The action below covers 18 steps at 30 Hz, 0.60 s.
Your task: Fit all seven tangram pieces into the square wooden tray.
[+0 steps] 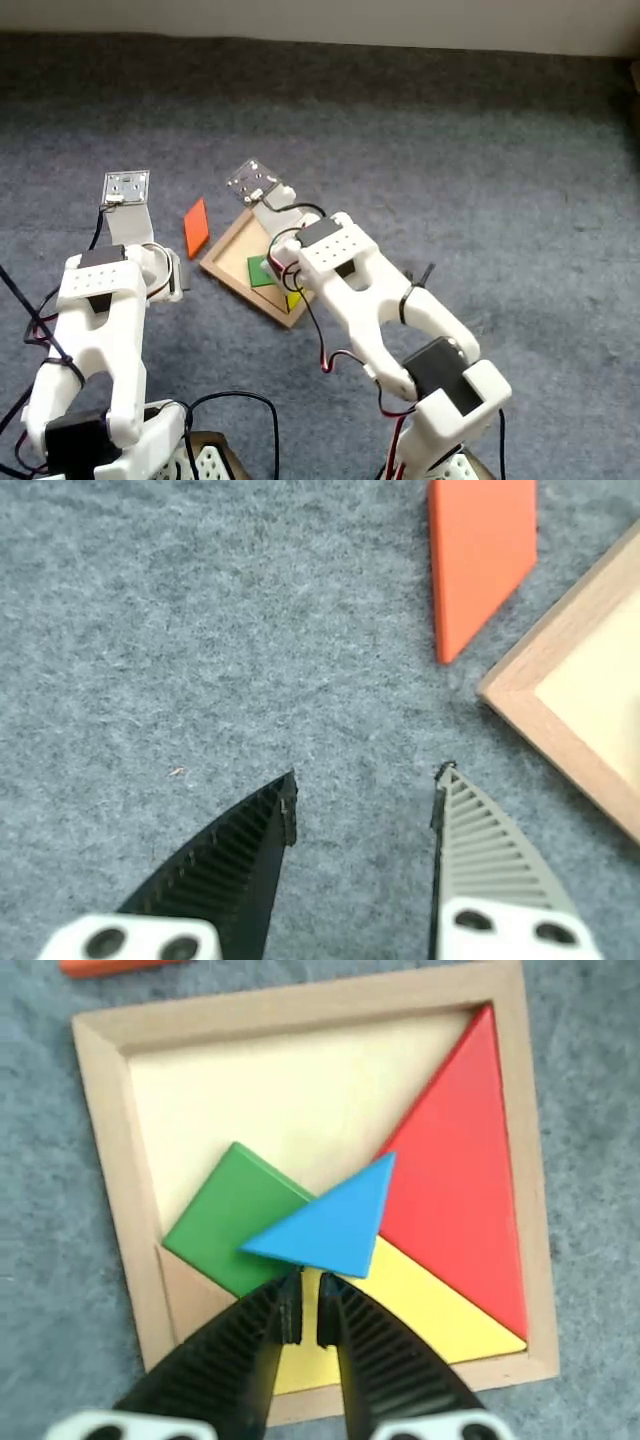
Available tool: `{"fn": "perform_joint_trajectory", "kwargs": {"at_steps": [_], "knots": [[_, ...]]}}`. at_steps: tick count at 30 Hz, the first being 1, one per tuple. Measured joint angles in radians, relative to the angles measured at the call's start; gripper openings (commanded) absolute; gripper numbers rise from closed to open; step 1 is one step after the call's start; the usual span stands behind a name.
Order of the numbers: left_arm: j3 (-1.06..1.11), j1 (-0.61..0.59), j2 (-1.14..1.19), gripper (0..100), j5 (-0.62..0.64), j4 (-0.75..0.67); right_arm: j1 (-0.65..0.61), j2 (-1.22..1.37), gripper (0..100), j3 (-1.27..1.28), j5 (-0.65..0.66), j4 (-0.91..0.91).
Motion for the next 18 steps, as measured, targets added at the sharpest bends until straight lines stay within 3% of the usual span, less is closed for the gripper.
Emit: {"fn": "perform_joint_trajectory", "kwargs": {"at_steps": [18], "knots": [[0.0,0.0,0.0,23,0.0,0.0,-0.021,0.0,4.5,0.003,0.0,-0.242]]}}
